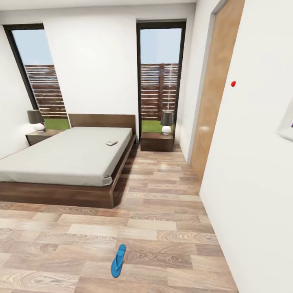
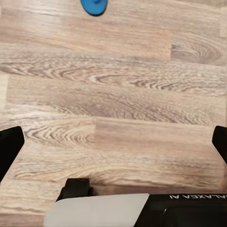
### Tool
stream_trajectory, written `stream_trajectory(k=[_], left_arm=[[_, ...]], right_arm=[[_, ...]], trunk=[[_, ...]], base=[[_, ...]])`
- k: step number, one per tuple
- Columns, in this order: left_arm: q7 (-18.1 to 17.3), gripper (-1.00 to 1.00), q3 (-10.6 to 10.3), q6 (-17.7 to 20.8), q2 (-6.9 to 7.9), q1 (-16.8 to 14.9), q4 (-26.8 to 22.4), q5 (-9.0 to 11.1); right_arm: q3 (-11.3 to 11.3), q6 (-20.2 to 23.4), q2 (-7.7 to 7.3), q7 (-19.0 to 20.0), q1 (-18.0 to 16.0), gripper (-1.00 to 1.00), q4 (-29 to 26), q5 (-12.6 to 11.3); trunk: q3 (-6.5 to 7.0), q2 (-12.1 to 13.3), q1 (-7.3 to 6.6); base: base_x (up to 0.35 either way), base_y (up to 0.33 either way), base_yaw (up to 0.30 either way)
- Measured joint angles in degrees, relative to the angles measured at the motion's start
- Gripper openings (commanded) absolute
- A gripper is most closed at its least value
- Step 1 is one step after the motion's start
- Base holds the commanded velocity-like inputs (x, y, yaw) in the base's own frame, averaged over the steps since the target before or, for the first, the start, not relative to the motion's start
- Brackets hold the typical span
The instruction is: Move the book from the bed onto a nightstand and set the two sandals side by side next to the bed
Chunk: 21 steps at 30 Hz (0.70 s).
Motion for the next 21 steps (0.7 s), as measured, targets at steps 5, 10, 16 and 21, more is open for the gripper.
stream_trajectory(k=[5, 10, 16, 21], left_arm=[[0.0, 1.00, 0.0, 0.0, 0.00, 0.0, 0.0, 0.0], [0.0, 1.00, 0.0, 0.0, 0.00, 0.0, 0.0, 0.0], [0.0, 1.00, 0.0, 0.0, 0.00, 0.0, 0.0, 0.0], [0.0, 1.00, 0.1, 0.0, 0.06, 0.0, 0.0, 0.0]], right_arm=[[0.0, 0.0, 0.00, 0.0, 0.0, 1.00, 0.0, 0.0], [0.0, 0.0, 0.00, 0.0, 0.0, 1.00, 0.0, 0.0], [0.0, 0.0, 0.00, 0.0, 0.0, 1.00, 0.0, 0.0], [0.0, 0.0, 0.00, 0.0, 0.0, 1.00, 0.0, -0.1]], trunk=[[0.00, 0.0, 0.01], [0.00, 0.0, 0.02], [0.00, 0.0, 0.00], [0.00, 0.0, -0.01]], base=[[0.095, 0.000, 0.000], [0.024, 0.000, 0.000], [0.148, 0.000, 0.000], [0.292, 0.000, 0.000]])
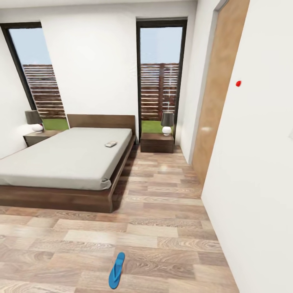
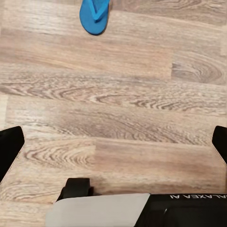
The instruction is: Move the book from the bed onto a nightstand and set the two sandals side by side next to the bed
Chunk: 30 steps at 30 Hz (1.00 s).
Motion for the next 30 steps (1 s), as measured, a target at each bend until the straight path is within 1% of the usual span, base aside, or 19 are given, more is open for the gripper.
stream_trajectory(k=[4, 6, 18, 30], left_arm=[[0.0, 1.00, 0.0, 0.0, 0.02, 0.0, 0.0, 0.0], [0.0, 1.00, 0.0, 0.0, 0.03, 0.0, 0.0, 0.0], [0.0, 1.00, 0.0, 0.0, 0.03, 0.0, 0.0, 0.0], [0.0, 1.00, 0.0, 0.0, 0.03, 0.0, 0.0, 0.0]], right_arm=[[0.0, 0.0, 0.00, 0.0, 0.0, 1.00, 0.0, 0.0], [0.0, 0.0, 0.00, 0.0, 0.0, 1.00, 0.0, 0.0], [0.0, 0.0, 0.00, 0.0, 0.0, 1.00, 0.0, 0.0], [0.0, 0.0, 0.00, 0.0, 0.0, 1.00, 0.0, 0.0]], trunk=[[0.00, 0.0, 0.00], [0.00, 0.0, 0.01], [0.00, 0.0, 0.03], [0.00, 0.0, 0.00]], base=[[0.313, 0.000, 0.000], [0.149, 0.000, 0.000], [0.038, 0.000, 0.000], [0.291, 0.000, 0.000]])
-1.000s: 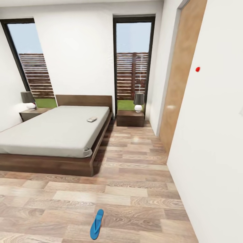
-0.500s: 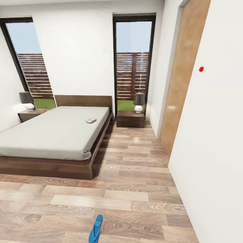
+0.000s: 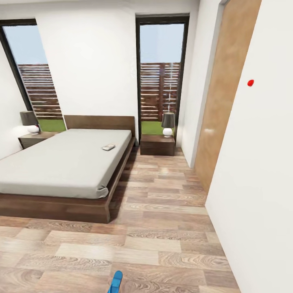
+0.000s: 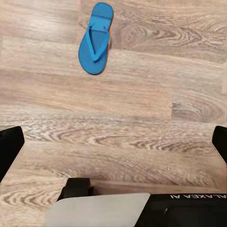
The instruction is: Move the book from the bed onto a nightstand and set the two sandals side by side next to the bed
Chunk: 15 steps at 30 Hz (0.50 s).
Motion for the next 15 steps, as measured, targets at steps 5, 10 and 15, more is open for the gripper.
stream_trajectory(k=[5, 10, 15], left_arm=[[0.0, 1.00, 0.0, 0.0, 0.00, 0.0, 0.0, 0.0], [0.0, 1.00, 0.0, 0.0, 0.00, 0.0, 0.0, 0.0], [0.0, 1.00, 0.0, 0.0, 0.00, 0.0, 0.0, 0.0]], right_arm=[[0.0, 0.0, 0.00, 0.0, 0.0, 1.00, 0.0, 0.0], [0.0, 0.0, 0.00, 0.0, 0.0, 1.00, 0.0, 0.0], [0.0, 0.0, 0.00, 0.0, 0.0, 1.00, 0.0, 0.0]], trunk=[[0.00, 0.0, 0.00], [0.00, 0.0, 0.02], [0.00, 0.0, 0.03]], base=[[0.294, 0.000, 0.000], [0.119, 0.000, 0.000], [0.013, 0.000, -0.079]])
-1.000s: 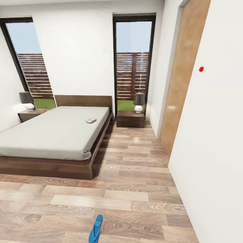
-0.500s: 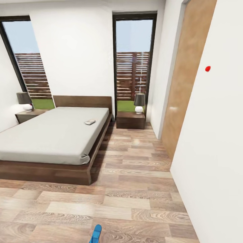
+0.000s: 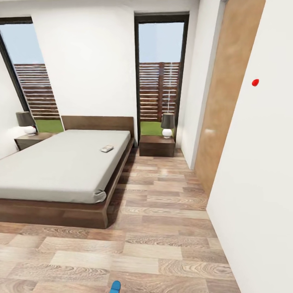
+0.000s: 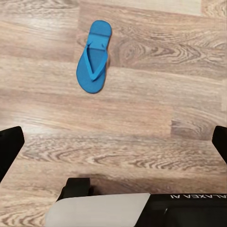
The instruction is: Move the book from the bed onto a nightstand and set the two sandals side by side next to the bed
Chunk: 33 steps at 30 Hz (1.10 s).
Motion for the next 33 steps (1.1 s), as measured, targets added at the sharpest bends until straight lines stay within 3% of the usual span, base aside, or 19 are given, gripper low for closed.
stream_trajectory(k=[12, 20, 33], left_arm=[[0.0, 1.00, 0.0, 0.0, 0.00, 0.0, 0.0, 0.0], [0.0, 1.00, 0.0, 0.0, 0.00, 0.0, 0.0, 0.0], [0.0, 1.00, 0.0, -0.1, 0.01, 0.0, 0.0, 0.0]], right_arm=[[0.2, 0.0, 0.06, 0.0, 0.0, 1.00, 0.0, 0.1], [0.0, 0.0, 0.08, 0.0, 0.0, 1.00, 0.0, 0.0], [-0.1, 0.0, 0.00, 0.0, 0.0, 1.00, 0.0, 0.0]], trunk=[[0.00, 0.0, 0.00], [0.00, 0.0, 0.00], [0.00, 0.0, 0.00]], base=[[0.001, 0.000, -0.068], [0.007, 0.000, 0.200], [0.116, 0.000, 0.014]])
